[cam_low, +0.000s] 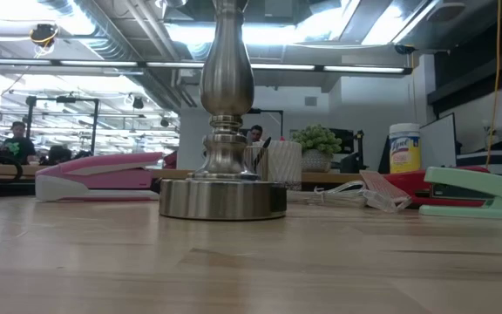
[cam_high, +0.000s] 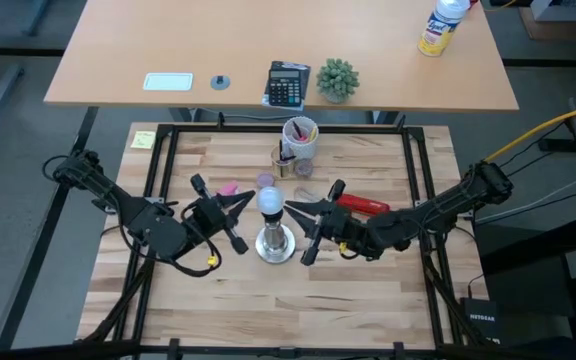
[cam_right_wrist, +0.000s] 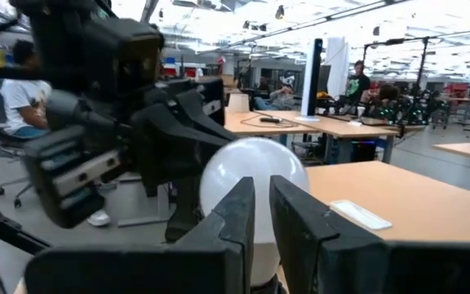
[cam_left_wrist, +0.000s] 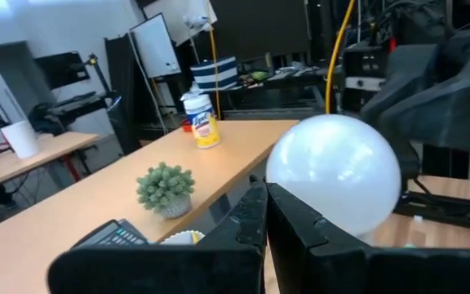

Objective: Screw lightbulb
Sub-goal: Remove the lightbulb from the lamp socket

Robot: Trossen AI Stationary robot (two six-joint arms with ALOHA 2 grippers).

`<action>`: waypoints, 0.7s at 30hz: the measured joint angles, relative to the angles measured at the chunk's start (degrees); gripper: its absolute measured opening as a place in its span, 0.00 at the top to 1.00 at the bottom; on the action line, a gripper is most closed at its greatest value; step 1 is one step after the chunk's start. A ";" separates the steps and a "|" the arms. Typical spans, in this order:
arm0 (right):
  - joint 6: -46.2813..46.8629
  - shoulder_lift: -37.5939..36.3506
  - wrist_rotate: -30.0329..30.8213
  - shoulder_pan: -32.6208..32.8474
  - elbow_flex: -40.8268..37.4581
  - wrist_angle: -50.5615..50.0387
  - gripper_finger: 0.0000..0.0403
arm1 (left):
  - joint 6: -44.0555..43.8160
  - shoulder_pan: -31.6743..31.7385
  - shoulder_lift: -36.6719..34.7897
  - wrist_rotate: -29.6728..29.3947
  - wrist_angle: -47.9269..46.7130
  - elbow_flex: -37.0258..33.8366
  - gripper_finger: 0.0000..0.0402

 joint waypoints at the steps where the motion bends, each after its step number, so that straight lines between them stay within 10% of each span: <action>1: 0.09 0.19 0.26 -0.31 0.00 0.01 0.88 | -0.03 -0.11 0.00 0.26 -0.02 0.00 1.00; 21: 1.96 0.61 -0.24 -4.31 0.00 -0.23 0.88 | -2.35 -2.48 0.09 5.35 -0.15 0.00 1.00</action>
